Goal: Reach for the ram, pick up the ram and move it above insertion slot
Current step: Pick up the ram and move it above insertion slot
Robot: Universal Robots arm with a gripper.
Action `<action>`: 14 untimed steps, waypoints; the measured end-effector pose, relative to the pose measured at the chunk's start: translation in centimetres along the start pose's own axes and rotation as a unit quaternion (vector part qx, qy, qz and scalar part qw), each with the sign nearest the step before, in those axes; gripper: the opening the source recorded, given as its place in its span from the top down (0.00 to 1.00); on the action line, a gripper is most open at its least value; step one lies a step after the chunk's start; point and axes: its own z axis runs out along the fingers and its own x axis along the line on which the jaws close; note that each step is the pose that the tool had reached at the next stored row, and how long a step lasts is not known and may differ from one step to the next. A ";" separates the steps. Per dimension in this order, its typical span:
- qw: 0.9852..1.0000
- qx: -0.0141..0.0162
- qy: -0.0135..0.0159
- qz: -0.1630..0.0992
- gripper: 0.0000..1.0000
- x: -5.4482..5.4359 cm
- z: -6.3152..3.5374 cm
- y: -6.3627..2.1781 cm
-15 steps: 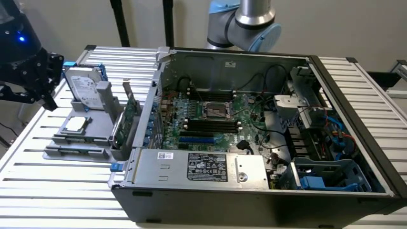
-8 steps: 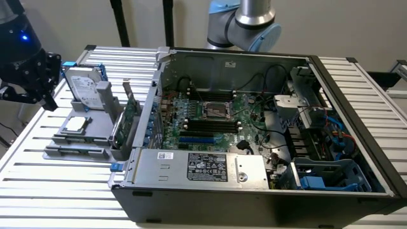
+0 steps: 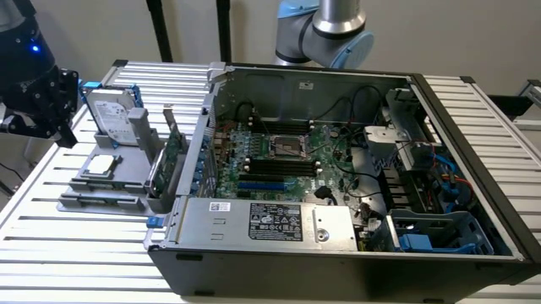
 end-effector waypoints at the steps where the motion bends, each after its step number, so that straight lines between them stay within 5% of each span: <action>1: 1.000 0.000 0.000 0.000 0.88 0.0 0.00 0.00; 5: 1.000 0.000 0.000 0.000 0.69 0.0 0.23 -0.01; 14: 1.000 0.000 0.000 -0.001 0.69 0.0 1.87 -0.14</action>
